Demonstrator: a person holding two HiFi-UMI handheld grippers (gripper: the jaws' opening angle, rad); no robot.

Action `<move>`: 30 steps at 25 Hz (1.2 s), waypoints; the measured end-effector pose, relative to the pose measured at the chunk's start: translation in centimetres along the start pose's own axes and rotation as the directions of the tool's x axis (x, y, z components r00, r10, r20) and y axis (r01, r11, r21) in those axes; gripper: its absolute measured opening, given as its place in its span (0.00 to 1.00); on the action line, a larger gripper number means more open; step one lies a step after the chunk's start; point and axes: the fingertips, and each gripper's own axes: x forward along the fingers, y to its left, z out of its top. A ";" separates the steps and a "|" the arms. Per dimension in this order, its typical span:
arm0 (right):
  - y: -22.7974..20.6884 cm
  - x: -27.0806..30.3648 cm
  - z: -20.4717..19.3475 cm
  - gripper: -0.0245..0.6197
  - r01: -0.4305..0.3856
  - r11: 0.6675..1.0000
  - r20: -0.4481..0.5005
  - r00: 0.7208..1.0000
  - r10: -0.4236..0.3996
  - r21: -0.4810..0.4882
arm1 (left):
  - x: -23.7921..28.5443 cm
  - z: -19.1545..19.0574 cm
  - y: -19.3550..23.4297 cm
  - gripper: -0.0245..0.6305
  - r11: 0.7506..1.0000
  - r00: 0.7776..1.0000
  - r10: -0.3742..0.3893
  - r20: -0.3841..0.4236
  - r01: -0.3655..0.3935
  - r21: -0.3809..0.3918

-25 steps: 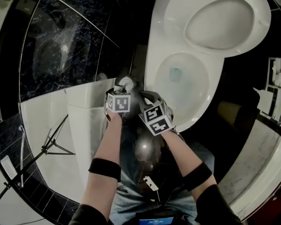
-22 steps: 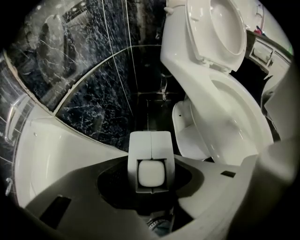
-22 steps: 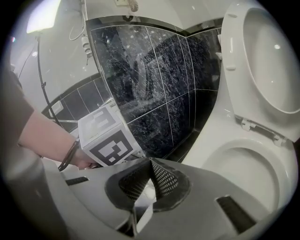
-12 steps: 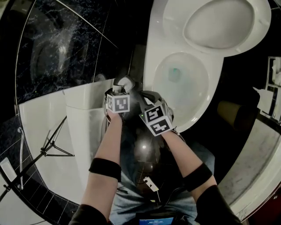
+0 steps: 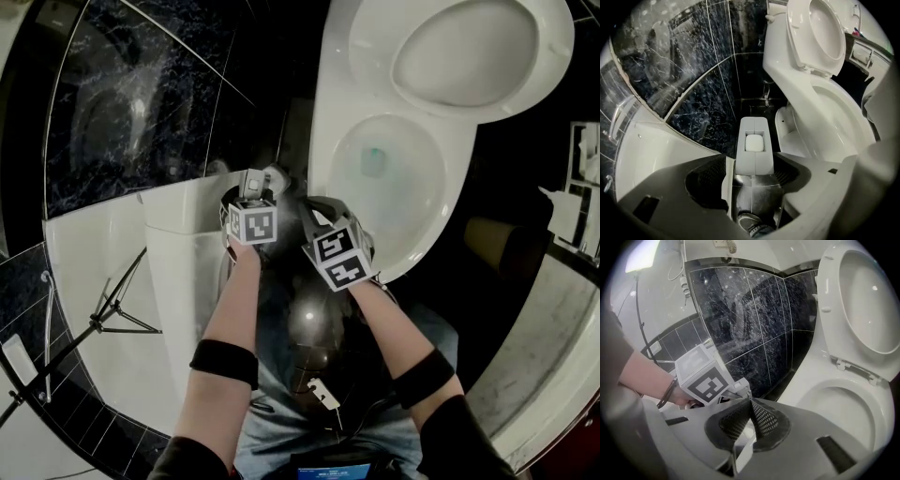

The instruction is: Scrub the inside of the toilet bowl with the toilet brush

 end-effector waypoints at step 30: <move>4.6 -28.0 16.3 0.05 0.108 0.992 0.075 0.991 -0.113 0.064 | -41.2 13.1 -6.7 0.05 0.958 0.935 -0.162 0.315 0.072 0.279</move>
